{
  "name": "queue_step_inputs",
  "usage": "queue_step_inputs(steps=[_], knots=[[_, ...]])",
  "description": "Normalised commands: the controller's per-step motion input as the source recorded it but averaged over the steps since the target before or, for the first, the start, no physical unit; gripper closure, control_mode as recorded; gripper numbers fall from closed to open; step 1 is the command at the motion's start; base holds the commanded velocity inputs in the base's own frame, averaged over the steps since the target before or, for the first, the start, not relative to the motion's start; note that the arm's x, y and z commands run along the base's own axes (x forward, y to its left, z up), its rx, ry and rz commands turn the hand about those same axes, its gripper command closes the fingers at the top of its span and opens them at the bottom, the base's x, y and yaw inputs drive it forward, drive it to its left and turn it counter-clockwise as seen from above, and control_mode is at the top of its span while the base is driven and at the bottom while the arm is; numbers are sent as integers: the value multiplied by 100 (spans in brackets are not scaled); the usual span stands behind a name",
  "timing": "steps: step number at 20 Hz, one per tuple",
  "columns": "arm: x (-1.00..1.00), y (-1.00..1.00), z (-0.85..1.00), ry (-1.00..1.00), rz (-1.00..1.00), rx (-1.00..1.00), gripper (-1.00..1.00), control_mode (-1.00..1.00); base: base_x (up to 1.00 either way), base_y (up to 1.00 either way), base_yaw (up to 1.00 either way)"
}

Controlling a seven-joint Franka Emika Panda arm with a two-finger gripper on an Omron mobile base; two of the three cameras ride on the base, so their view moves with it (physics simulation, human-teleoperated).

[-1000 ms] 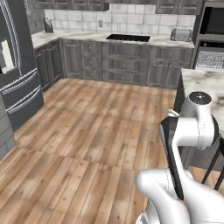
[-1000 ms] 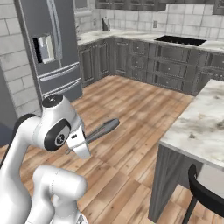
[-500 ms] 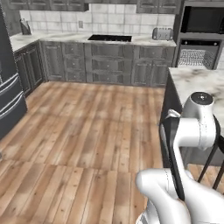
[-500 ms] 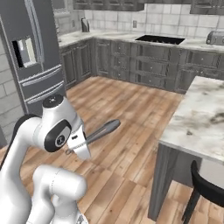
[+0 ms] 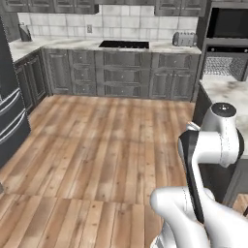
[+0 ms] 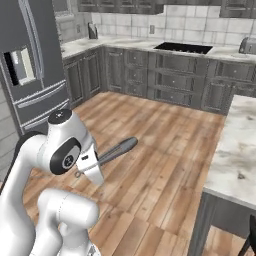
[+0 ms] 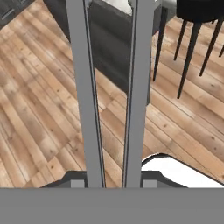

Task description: Pick up the tongs from the counter and place them near the plate next to the oven.

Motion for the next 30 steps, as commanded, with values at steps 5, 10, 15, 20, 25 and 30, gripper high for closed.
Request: queue_step_inputs(steps=[5, 10, 15, 20, 25, 30], knots=[[0, 0, 0, 0, 0, 0, 100, 100, 81, 17, -7], [0, 0, 0, 0, 0, 0, 100, 100, 97, 0, -2], [0, 0, 0, 0, 0, 0, 100, 100, 100, 1, -1], [0, 0, 0, 0, 0, 0, 100, 100, 100, 0, -1], [0, 0, 0, 0, 0, 0, 100, 100, 100, 0, -3], [0, 0, 0, 0, 0, 0, 100, 100, 97, 0, -6]])
